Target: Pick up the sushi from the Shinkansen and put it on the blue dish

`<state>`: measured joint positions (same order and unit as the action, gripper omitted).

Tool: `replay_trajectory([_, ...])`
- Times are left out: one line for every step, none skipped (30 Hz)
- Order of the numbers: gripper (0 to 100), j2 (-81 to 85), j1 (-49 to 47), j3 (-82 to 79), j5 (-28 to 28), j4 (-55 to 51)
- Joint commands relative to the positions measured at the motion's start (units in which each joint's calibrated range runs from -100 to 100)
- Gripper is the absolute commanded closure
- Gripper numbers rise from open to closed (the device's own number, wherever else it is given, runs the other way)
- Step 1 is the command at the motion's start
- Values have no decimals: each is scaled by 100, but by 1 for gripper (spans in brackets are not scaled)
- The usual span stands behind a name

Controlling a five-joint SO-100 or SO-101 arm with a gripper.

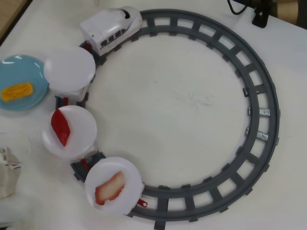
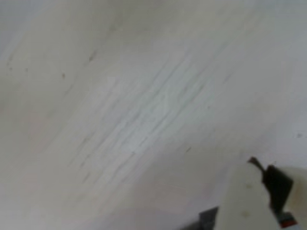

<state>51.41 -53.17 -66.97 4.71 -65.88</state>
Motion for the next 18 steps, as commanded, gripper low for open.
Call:
replay_trajectory([97, 105, 211, -291, -42, 384])
replay_trajectory([97, 105, 237, -426, -42, 478])
replay_trajectory([97, 105, 237, -553, -42, 571])
replay_trajectory([97, 105, 237, -670, -52, 656])
replay_trajectory([97, 105, 237, -769, -120, 741])
replay_trajectory([97, 105, 229, -832, -199, 818])
replay_trajectory([97, 105, 211, -877, -251, 877])
replay_trajectory([97, 105, 185, -913, -272, 945])
replay_trajectory([97, 105, 158, -931, -277, 979])
replay_trajectory([97, 105, 132, -976, -277, 1013])
replay_trajectory([97, 105, 123, -1058, -277, 1098])
replay_trajectory([97, 105, 123, -1157, -277, 1191])
replay_trajectory([97, 105, 132, -1265, -267, 1285])
replay_trajectory([97, 105, 149, -1382, -256, 1387])
replay_trajectory([97, 105, 176, -1409, -262, 1454])
replay_trajectory([97, 105, 176, -1418, -267, 1480])
replay_trajectory([97, 105, 141, -1418, -256, 1488])
replay_trajectory([97, 105, 123, -1418, -246, 1488])
